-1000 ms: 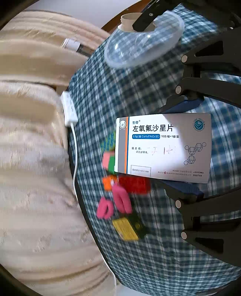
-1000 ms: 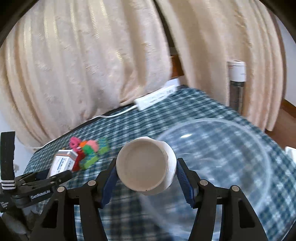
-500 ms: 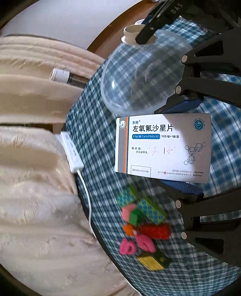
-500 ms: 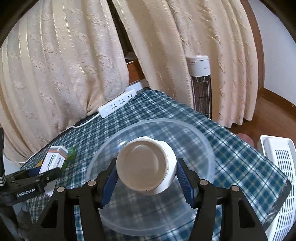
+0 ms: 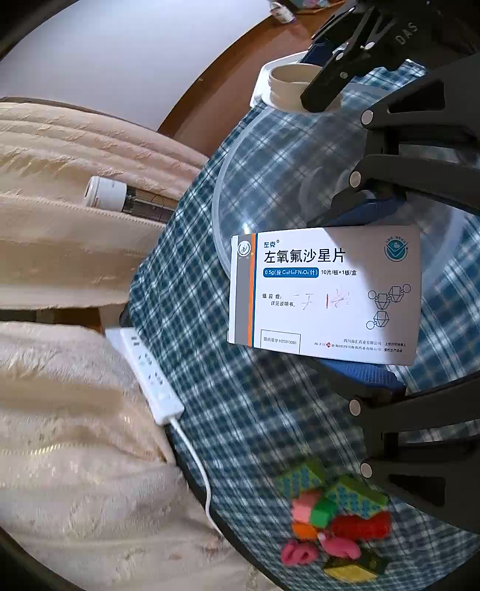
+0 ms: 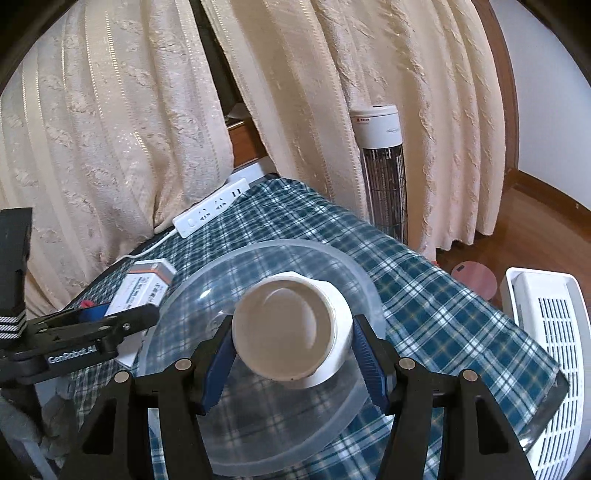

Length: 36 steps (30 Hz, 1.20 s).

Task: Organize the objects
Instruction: 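Carry the medicine box with the left gripper while the right gripper carries the white cup toward the clear bowl, then lower the box into the clear bowl and open the left gripper while the right gripper releases the cup there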

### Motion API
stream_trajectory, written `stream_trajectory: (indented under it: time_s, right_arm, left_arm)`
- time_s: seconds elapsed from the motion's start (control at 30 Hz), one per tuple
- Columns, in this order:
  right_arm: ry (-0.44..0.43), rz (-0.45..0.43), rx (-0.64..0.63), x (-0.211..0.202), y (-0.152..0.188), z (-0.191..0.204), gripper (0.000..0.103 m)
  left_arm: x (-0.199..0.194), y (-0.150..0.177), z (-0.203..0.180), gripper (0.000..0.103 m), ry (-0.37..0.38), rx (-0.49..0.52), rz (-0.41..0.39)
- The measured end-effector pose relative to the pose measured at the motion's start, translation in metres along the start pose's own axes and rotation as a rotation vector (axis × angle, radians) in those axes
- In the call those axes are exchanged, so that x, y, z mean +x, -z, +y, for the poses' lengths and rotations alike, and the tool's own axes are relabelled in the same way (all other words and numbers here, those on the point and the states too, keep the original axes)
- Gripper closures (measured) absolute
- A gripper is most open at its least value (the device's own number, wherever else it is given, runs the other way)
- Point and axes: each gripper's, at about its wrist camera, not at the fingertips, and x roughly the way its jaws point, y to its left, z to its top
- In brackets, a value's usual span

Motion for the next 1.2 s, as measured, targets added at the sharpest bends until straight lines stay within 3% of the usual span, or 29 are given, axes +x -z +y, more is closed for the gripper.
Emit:
stream_trajectory:
  time_s: [0.5, 1.2]
  right_arm:
    - [0.003, 0.017, -0.010, 0.015, -0.013, -0.003, 0.039]
    - [0.044, 0.052, -0.059, 0.036, -0.030, 0.008, 0.038]
  left_arm:
    - [0.034, -0.021, -0.023, 0.036, 0.076, 0.044, 0.031]
    - [-0.005, -0.002, 0.006, 0.033, 0.007, -0.006, -0.029]
